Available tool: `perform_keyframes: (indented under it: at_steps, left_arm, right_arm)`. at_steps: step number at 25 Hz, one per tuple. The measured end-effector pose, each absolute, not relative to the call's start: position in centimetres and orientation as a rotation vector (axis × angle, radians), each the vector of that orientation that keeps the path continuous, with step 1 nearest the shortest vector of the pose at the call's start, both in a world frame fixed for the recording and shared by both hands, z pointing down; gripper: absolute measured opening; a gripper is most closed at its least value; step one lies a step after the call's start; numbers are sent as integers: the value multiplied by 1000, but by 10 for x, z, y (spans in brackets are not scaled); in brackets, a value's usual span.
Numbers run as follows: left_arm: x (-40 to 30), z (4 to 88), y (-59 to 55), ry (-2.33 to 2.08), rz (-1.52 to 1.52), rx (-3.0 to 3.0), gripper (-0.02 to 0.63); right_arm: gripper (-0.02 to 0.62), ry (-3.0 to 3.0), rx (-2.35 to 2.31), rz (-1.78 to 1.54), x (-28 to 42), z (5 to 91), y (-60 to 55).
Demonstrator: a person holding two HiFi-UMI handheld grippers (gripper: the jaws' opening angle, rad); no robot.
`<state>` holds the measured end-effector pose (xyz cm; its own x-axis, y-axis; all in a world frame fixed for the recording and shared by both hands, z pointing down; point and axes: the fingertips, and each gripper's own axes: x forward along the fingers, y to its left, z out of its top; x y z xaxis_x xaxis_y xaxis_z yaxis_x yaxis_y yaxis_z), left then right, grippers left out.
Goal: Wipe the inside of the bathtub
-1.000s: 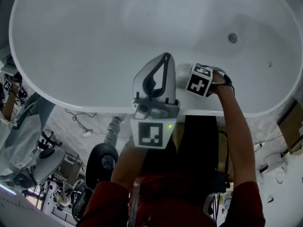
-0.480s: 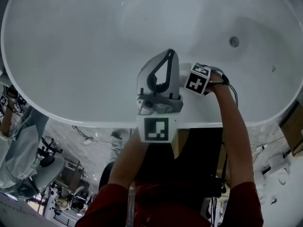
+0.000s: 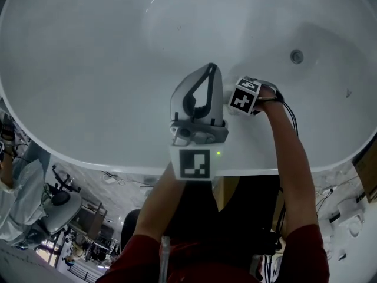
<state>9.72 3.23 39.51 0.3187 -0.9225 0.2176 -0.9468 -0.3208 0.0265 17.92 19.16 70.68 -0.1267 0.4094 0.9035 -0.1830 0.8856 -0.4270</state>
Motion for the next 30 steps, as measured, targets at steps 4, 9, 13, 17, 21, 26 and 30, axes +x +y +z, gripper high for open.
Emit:
perform_keyframes:
  at_steps: [4,9,13,17,21,26,30]
  left_arm:
    - [91,402,33,-1722,274,2427,14]
    - [76,407,31,-1740,276,2392,14]
    - [81,406,32,-1728,286,2392,14]
    - [99,405,34,-1714,297,2411,14]
    - [100,401,35,-1717,307,2416,14]
    - [122,408,35,-1721,324,2414,14]
    - [132,393,34,-1726,312,2427,14]
  right_arm:
    - [91,-1599,-147,496,182,738,184]
    - [91,-1597,-115,455,179,764,172]
    - [91,-1582,-56,410,184,781,167]
    - [91,-1585,-21,384,195,793,166]
    - [91,-1586,-30,376,195,790,165]
    - [91,-1615,-43,373,209,790,164]
    - [91,-1665,-68,397,213,757,156]
